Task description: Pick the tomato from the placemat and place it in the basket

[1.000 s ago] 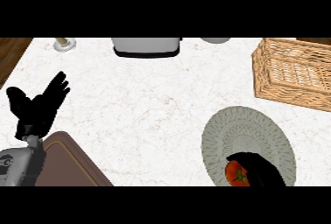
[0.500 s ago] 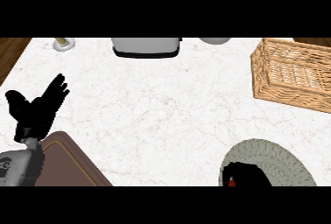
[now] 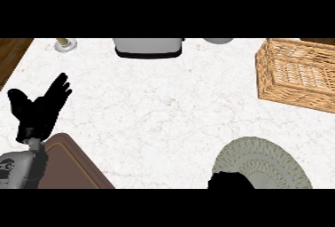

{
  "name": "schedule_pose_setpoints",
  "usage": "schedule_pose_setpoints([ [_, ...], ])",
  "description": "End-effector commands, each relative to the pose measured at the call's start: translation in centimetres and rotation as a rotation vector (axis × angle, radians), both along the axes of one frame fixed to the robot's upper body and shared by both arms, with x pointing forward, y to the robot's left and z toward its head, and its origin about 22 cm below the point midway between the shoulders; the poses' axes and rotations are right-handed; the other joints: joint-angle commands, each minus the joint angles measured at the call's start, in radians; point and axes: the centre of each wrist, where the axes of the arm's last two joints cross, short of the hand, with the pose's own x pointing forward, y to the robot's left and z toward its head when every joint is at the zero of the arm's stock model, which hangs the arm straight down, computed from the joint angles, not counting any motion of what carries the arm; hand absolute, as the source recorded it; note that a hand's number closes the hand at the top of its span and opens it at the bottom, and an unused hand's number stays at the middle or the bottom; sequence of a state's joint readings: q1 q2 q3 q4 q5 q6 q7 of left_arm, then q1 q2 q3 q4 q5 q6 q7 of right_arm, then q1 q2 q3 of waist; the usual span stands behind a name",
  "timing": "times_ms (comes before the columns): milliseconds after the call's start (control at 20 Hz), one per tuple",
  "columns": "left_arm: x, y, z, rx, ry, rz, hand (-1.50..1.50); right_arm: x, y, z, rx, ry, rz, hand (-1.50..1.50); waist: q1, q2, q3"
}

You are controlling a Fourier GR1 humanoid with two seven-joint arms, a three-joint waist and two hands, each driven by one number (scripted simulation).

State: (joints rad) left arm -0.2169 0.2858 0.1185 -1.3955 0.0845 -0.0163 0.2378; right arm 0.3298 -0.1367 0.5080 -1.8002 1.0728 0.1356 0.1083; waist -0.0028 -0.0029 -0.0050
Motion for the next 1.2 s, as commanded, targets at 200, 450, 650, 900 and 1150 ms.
schedule_pose_setpoints([
  [200, -0.9, 1.6, -0.3, 0.012, -0.002, 0.01, 0.0, -1.1, 2.1, 4.8, 0.528, -0.14, -0.021, 1.5, -0.006, 0.0, 0.006],
  [450, -1.3, 0.9, -0.2, 0.003, 0.005, 0.007, 0.0, -4.4, 0.4, 11.6, 0.554, -0.316, -0.054, 1.5, -0.009, -0.003, 0.004],
  [650, -0.5, 1.3, -0.8, -0.005, -0.006, 0.012, 0.0, -4.6, -2.0, 14.9, 0.536, -0.391, -0.149, 1.5, -0.006, 0.004, 0.004],
  [900, -0.4, 1.0, 0.4, -0.015, 0.0, 0.0, 0.0, -2.6, -2.1, 17.5, 0.509, -0.458, -0.256, 1.5, 0.008, 0.006, 0.004],
  [1150, -0.1, 0.9, 0.1, 0.0, -0.01, -0.004, 0.0, -0.9, -2.2, 19.9, 0.493, -0.519, -0.301, 1.5, 0.004, 0.004, 0.003],
])
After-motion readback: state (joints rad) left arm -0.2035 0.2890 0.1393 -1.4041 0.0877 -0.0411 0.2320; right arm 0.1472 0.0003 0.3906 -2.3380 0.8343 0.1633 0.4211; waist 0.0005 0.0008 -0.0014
